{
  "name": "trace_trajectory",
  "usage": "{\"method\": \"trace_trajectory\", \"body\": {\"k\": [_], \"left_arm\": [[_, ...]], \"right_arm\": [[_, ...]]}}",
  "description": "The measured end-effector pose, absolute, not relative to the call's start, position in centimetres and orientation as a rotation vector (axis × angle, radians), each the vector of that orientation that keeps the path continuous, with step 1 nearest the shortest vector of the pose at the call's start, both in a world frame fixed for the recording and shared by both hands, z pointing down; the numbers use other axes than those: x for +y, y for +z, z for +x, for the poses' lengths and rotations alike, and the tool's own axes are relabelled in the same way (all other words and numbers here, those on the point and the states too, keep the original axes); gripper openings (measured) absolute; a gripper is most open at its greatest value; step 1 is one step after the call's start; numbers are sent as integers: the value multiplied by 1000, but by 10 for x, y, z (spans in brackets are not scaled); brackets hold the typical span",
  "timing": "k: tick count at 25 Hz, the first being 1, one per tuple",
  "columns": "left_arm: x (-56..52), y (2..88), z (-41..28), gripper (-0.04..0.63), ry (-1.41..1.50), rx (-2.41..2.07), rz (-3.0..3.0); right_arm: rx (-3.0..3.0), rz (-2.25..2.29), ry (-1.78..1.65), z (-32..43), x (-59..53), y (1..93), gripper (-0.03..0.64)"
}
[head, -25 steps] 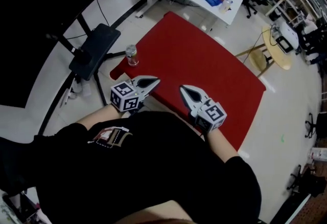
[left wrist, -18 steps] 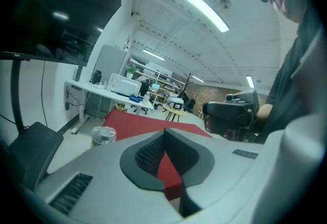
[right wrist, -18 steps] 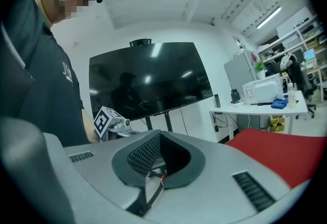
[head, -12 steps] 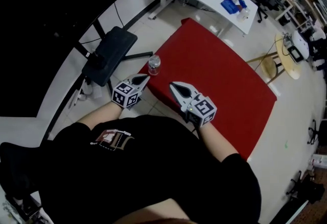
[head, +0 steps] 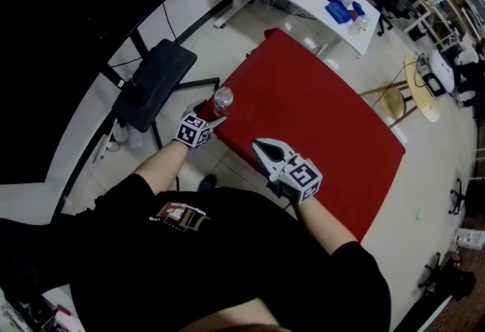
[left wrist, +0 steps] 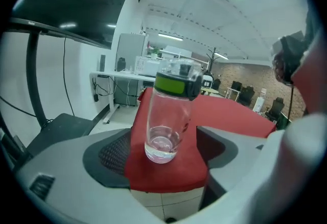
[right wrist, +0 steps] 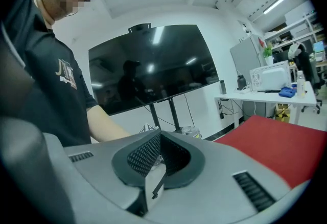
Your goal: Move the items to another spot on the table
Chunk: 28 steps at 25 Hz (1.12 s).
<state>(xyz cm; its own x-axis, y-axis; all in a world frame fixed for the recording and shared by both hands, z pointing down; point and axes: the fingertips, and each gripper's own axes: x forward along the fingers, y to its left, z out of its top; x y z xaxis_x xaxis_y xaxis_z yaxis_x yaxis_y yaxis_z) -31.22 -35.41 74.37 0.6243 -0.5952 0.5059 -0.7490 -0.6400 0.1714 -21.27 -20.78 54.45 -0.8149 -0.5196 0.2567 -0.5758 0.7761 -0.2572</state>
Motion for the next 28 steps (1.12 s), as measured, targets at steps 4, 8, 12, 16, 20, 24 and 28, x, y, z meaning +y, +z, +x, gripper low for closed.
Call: {"method": "trace_trajectory", "body": {"k": [4, 8, 12, 16, 20, 24, 28], "left_arm": [[-370, 756, -298, 404, 597, -1070, 2488], [-376, 761, -288, 407, 571, -1072, 2480], [-378, 769, -278, 407, 599, -1059, 2504], [-390, 766, -276, 407, 583, -1099, 2503], [-393, 769, -268, 402, 594, -1112, 2512], [-395, 768, -265, 379, 611, -1101, 2525], [-392, 765, -267, 368, 646, -1052, 2557]], "right_arm": [[-2781, 928, 502, -202, -213, 548, 5], [-2782, 980, 530, -195, -219, 554, 5], [-2773, 1014, 545, -189, -223, 560, 5], [-2761, 1043, 564, -185, -225, 564, 5], [-2755, 1050, 566, -183, -224, 568, 6], [-2749, 1045, 566, -184, -224, 566, 5], [-2743, 1061, 574, -181, -227, 568, 5]]}}
